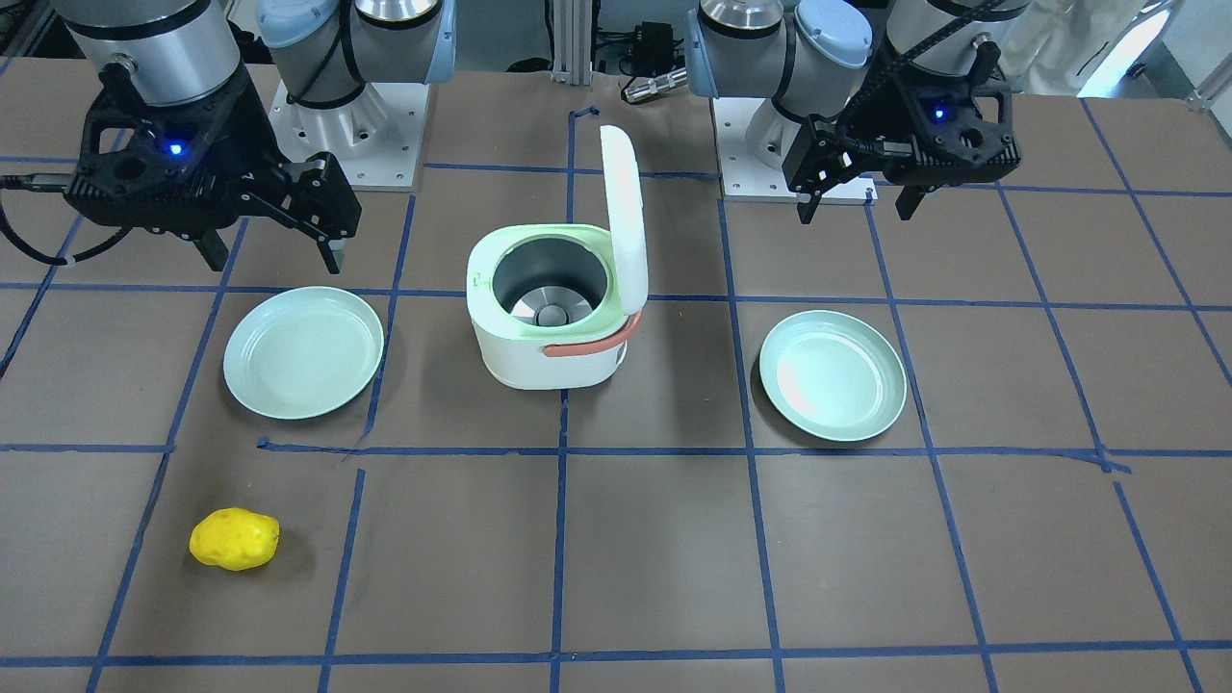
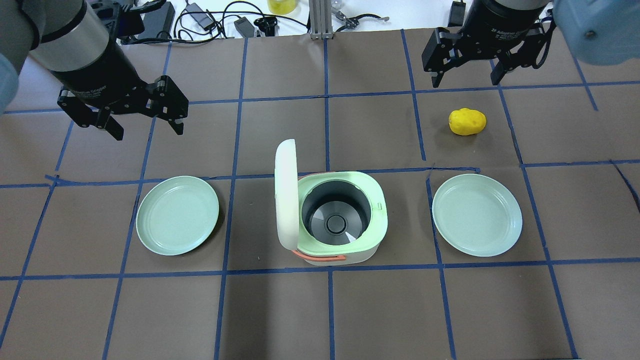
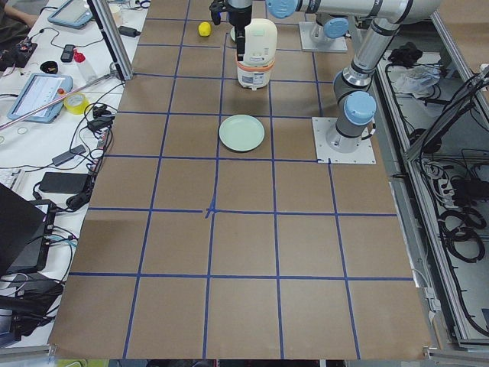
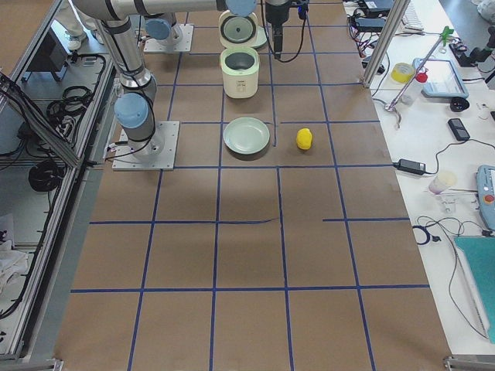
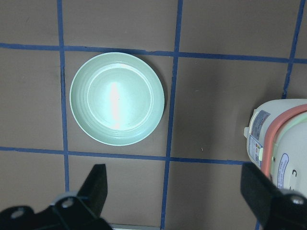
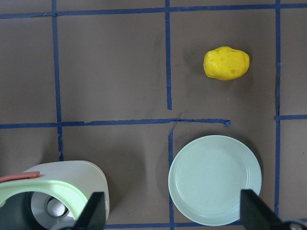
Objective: Press rice cooker button
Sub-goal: 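Lift the right gripper away as the rice cooker lid springs open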
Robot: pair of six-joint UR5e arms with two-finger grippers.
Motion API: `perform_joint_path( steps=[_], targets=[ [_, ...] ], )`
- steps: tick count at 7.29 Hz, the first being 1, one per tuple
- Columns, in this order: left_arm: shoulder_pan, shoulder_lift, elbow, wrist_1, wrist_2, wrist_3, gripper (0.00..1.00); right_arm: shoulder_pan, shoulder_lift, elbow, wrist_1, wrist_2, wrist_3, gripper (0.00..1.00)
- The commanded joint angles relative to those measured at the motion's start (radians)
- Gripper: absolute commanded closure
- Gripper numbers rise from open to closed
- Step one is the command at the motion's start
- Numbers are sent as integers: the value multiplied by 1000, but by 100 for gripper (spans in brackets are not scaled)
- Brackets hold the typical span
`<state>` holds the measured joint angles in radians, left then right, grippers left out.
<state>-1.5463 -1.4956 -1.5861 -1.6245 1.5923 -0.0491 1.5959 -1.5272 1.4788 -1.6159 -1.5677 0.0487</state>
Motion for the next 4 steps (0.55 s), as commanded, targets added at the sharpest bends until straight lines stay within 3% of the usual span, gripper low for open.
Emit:
perform_joint_path(
  steps=[1,4],
  targets=[
    [0,0,0,0,0,0,0,-1,-2,1,2,-6,5,0],
    [0,0,0,0,0,0,0,-1,-2,0,7,-9,5,0]
  ],
)
